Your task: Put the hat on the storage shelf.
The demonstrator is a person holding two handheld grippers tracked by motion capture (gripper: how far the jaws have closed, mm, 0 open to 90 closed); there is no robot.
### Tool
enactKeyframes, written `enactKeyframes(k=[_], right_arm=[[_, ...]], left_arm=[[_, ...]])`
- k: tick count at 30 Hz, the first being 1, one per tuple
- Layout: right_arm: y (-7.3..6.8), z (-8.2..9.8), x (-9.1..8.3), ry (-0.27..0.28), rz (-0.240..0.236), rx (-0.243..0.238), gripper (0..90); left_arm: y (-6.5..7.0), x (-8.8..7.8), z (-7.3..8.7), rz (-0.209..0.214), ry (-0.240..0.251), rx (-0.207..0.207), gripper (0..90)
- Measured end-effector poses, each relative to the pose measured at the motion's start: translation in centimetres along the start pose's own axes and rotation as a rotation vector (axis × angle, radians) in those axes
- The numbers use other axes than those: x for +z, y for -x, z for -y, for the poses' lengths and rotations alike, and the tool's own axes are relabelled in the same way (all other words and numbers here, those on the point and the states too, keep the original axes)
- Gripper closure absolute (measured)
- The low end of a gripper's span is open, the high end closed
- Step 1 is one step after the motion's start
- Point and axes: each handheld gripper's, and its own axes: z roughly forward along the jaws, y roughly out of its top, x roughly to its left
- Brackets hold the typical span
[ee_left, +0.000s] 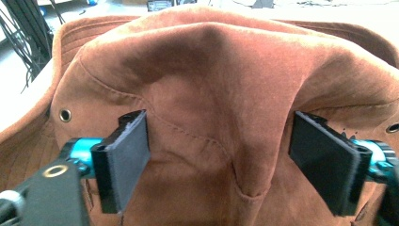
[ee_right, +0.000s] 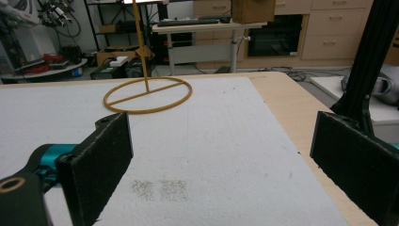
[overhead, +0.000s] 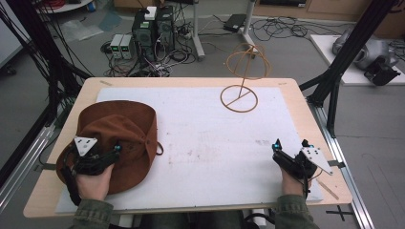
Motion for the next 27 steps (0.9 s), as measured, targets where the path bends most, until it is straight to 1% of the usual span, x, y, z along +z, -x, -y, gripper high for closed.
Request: enactKeyframes(k=[2, 5, 6, 7, 9, 10, 11, 12, 14, 16, 18, 20, 24, 27], right_arm=[[0.0, 0.0, 0.0, 0.0, 0.001, -0.002, 5.4], [0.0, 0.0, 0.0, -0.001, 0.002, -0.002, 5.4], [0.0, 0.0, 0.0, 0.0, 0.002, -0.002, 5.4], [0.0, 0.0, 0.0, 0.0, 0.002, -0.002, 5.4], [0.0, 0.0, 0.0, 0.0, 0.003, -0.002, 5.4], [0.0, 0.0, 0.0, -0.001, 0.002, -0.001, 5.4], [0.0, 0.0, 0.0, -0.002, 0.002, -0.002, 5.4], [0.0, 0.0, 0.0, -0.004, 0.002, -0.004, 5.4], [0.0, 0.0, 0.0, -0.004, 0.001, -0.001, 5.4], [0.0, 0.0, 0.0, 0.0, 0.003, -0.007, 5.4], [0.0, 0.0, 0.0, 0.0, 0.003, -0.007, 5.4], [0.0, 0.0, 0.0, -0.002, 0.004, -0.008, 5.4], [0.0, 0.0, 0.0, 0.0, 0.005, -0.009, 5.4], [0.0, 0.0, 0.0, -0.001, 0.002, -0.012, 5.4]], left_arm=[[0.0, 0.1, 0.0, 0.011, -0.011, -0.003, 26.7], [-0.1, 0.5, 0.1, 0.052, -0.026, -0.019, 37.9], [-0.1, 0.6, 0.1, 0.064, -0.03, -0.023, 44.4], [-0.1, 0.6, 0.1, 0.074, -0.029, -0.018, 50.9], [0.0, 0.4, 0.1, 0.076, -0.014, -0.006, 75.1], [0.0, 0.3, 0.1, 0.074, -0.014, -0.004, 83.1], [-0.1, 0.3, 0.0, 0.075, -0.013, -0.01, 86.3], [-0.2, 0.3, 0.1, 0.08, -0.011, -0.018, 86.7], [-0.2, 0.1, 0.1, 0.077, 0.006, -0.011, 87.2], [-0.3, -0.1, 0.3, 0.061, 0.048, -0.006, 87.2], [-0.5, -0.2, 0.3, 0.072, 0.059, -0.022, 87.3], [-0.6, -0.4, 0.4, 0.073, 0.071, -0.024, 87.5], [-0.5, -0.6, 0.3, 0.063, 0.105, 0.002, 87.5], [-0.4, -0.7, 0.3, 0.062, 0.11, 0.011, 87.5]])
